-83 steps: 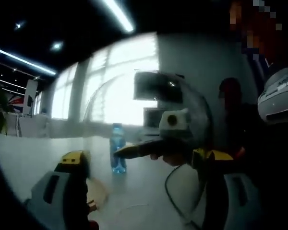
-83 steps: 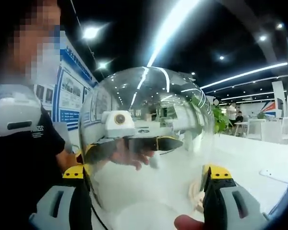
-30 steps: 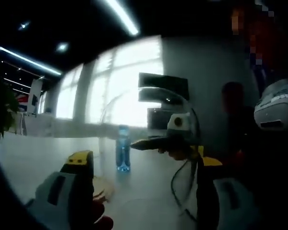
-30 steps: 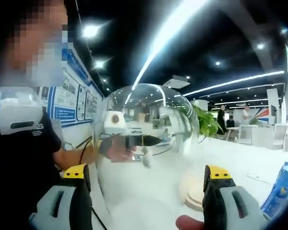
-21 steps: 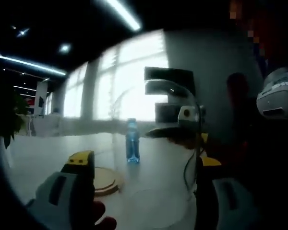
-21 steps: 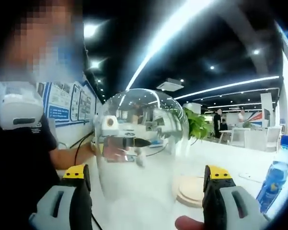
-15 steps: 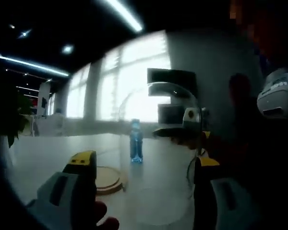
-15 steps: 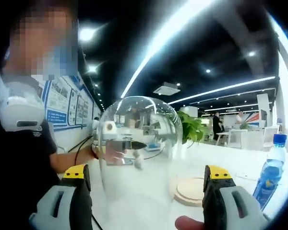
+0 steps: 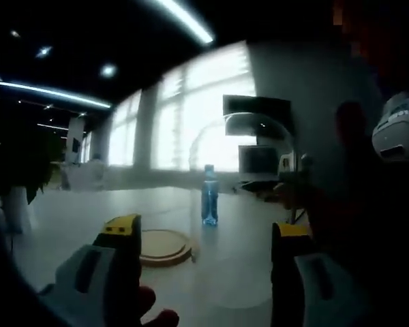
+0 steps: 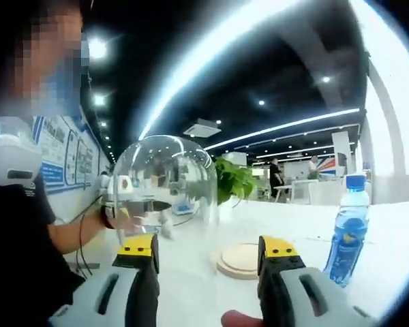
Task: Open the cover put in the Mizone put the cover back on
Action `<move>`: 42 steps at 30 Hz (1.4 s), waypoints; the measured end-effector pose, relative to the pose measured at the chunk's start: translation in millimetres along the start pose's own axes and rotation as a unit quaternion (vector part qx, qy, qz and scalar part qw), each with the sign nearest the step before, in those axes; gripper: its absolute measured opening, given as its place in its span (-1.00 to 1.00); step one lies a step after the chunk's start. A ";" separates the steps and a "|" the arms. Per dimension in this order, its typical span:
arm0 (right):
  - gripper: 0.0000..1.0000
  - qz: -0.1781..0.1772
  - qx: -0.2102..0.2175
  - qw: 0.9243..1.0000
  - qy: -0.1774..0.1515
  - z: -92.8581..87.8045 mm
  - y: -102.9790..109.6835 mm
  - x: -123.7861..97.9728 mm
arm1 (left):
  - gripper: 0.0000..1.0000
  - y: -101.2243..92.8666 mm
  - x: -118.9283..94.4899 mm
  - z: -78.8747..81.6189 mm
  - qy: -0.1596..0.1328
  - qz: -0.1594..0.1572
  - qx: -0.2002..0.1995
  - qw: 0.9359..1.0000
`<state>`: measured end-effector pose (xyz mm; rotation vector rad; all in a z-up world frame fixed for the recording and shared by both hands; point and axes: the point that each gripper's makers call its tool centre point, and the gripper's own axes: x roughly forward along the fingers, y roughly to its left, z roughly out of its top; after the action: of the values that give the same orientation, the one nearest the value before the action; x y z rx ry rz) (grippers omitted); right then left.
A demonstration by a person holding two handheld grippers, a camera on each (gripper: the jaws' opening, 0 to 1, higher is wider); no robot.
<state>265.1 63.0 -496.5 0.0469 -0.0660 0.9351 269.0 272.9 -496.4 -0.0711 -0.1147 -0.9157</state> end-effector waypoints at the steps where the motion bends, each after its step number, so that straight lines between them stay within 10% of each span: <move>1: 0.04 -0.009 0.006 1.000 -0.004 -0.9 -3.1 -2.7 | 0.27 2.7 -0.8 -1.4 -0.001 0.005 0.003 1.000; 25: -0.20 -0.136 -0.049 0.989 0.009 -37.5 -38.3 -11.2 | -0.05 35.8 -12.3 -29.6 0.000 0.066 -0.002 0.998; 36: -0.33 -0.166 -0.032 0.986 0.008 -51.1 -47.8 -12.7 | -0.26 45.1 -19.4 -24.4 -0.025 0.088 -0.012 0.996; 42: -0.34 -0.166 0.000 0.986 0.005 -56.9 -47.8 -11.9 | -0.25 44.7 -15.3 -34.3 0.007 0.095 0.007 0.995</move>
<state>298.6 29.0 -554.7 0.0521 -0.0461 0.6015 297.6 308.2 -533.0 -0.0627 -0.1000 -0.7258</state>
